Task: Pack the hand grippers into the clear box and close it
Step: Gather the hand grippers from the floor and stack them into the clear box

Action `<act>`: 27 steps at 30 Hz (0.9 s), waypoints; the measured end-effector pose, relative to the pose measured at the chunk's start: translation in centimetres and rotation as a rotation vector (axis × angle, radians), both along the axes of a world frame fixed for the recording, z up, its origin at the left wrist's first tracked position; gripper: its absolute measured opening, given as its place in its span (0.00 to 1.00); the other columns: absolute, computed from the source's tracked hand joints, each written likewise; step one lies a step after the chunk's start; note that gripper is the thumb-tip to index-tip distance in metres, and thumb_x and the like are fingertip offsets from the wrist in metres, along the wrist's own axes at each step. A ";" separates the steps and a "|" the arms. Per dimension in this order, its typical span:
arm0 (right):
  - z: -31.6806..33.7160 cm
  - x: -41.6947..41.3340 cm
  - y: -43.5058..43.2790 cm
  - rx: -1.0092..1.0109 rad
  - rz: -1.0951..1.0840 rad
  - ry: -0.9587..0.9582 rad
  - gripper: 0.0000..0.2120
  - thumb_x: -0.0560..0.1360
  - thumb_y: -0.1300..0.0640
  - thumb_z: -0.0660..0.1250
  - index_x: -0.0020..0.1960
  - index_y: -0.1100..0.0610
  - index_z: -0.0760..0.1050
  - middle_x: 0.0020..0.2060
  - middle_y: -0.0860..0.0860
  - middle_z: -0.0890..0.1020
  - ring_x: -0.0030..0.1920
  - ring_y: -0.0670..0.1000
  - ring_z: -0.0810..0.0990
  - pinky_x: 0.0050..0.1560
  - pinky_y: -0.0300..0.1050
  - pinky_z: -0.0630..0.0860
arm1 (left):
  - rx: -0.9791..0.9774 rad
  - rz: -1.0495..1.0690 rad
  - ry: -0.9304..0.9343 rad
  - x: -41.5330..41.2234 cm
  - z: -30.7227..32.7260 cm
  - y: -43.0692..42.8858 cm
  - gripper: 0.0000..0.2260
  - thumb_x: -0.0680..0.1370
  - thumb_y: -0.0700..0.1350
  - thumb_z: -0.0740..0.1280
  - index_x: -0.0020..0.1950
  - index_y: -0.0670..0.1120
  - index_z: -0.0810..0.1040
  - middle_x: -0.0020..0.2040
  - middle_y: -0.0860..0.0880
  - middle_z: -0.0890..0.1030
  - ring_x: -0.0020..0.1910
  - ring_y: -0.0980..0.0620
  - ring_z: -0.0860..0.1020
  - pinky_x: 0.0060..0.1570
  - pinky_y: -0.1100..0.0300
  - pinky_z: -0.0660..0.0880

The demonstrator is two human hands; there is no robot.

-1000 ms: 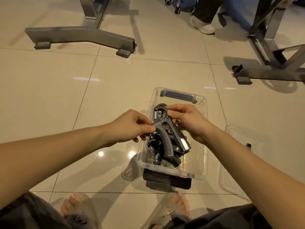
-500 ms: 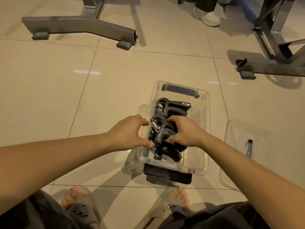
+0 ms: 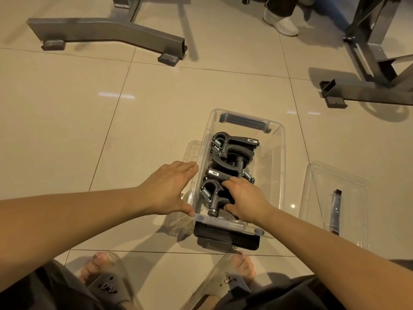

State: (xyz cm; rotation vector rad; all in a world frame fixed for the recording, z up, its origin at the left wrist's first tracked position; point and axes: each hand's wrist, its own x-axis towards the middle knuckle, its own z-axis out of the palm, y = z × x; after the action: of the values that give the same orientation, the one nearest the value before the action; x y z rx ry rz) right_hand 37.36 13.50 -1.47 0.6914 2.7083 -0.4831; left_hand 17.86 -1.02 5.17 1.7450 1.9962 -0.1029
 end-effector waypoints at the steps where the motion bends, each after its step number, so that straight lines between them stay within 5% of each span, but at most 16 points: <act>1: 0.0 0.0 0.0 0.005 -0.008 0.000 0.33 0.73 0.49 0.73 0.75 0.54 0.67 0.67 0.50 0.74 0.67 0.54 0.72 0.63 0.51 0.75 | -0.002 -0.001 -0.001 0.0 0.0 0.0 0.54 0.67 0.69 0.73 0.82 0.47 0.51 0.82 0.50 0.54 0.79 0.50 0.56 0.75 0.55 0.57; 12: 0.2 -0.5 0.1 0.006 -0.034 -0.055 0.35 0.73 0.44 0.74 0.76 0.52 0.66 0.69 0.48 0.74 0.69 0.53 0.71 0.64 0.50 0.73 | -0.001 -0.006 0.034 0.2 -0.1 0.0 0.54 0.66 0.70 0.73 0.82 0.46 0.53 0.81 0.50 0.57 0.77 0.48 0.59 0.74 0.52 0.61; 16: 1.9 -1.7 0.5 -0.029 -0.074 -0.090 0.31 0.72 0.44 0.75 0.71 0.53 0.72 0.63 0.51 0.79 0.62 0.54 0.78 0.58 0.50 0.77 | -0.082 0.048 -0.045 0.4 0.7 -0.2 0.54 0.67 0.67 0.75 0.82 0.49 0.49 0.81 0.48 0.58 0.77 0.46 0.61 0.73 0.50 0.63; 22: 10.4 -6.7 0.3 -0.018 -0.223 0.339 0.17 0.73 0.46 0.74 0.57 0.54 0.80 0.44 0.46 0.81 0.44 0.48 0.79 0.44 0.44 0.76 | -0.018 0.212 -0.079 -1.3 4.8 -2.6 0.42 0.71 0.61 0.76 0.79 0.51 0.62 0.72 0.50 0.71 0.70 0.48 0.70 0.66 0.53 0.70; 27: 16.9 -10.4 -4.2 -0.127 -0.138 0.494 0.17 0.72 0.47 0.76 0.57 0.55 0.81 0.45 0.47 0.84 0.46 0.49 0.82 0.50 0.48 0.80 | -0.004 0.437 -0.122 -3.9 10.5 -8.0 0.34 0.70 0.59 0.77 0.73 0.52 0.72 0.69 0.52 0.74 0.66 0.51 0.74 0.62 0.55 0.73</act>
State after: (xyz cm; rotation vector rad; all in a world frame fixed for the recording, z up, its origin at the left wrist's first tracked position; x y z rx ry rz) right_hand 26.96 9.31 15.40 0.8154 3.0511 -0.9631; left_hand 13.93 -9.01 15.67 1.2429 2.2282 0.1408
